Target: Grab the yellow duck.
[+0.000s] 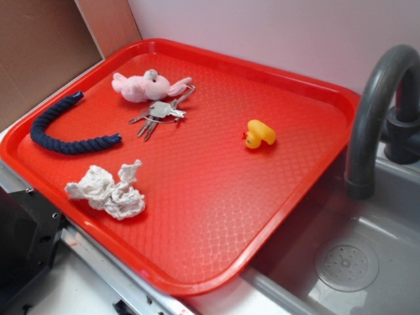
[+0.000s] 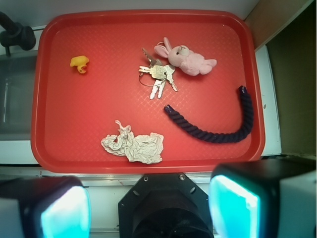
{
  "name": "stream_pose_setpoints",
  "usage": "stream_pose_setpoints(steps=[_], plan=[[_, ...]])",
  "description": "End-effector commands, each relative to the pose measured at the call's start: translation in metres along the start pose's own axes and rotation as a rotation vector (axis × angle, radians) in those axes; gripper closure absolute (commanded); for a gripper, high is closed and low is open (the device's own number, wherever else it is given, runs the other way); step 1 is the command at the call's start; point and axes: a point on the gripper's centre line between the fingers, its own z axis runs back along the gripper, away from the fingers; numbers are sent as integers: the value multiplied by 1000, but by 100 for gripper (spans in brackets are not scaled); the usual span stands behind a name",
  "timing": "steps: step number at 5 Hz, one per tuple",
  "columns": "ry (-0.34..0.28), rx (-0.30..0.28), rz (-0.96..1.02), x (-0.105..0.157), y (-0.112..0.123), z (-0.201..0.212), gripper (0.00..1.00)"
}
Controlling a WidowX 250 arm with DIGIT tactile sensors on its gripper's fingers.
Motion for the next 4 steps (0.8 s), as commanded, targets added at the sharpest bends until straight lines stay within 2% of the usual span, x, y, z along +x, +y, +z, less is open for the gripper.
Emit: stream_pose_setpoints(steps=[1,2,3,4], plan=[[0,0,0,0,0,0,0],[-42,-45,186,10,-8,-10,0],[-46,-52,307,26,-19,-22,0],[-44,-95,458,41,-31,-33,0]])
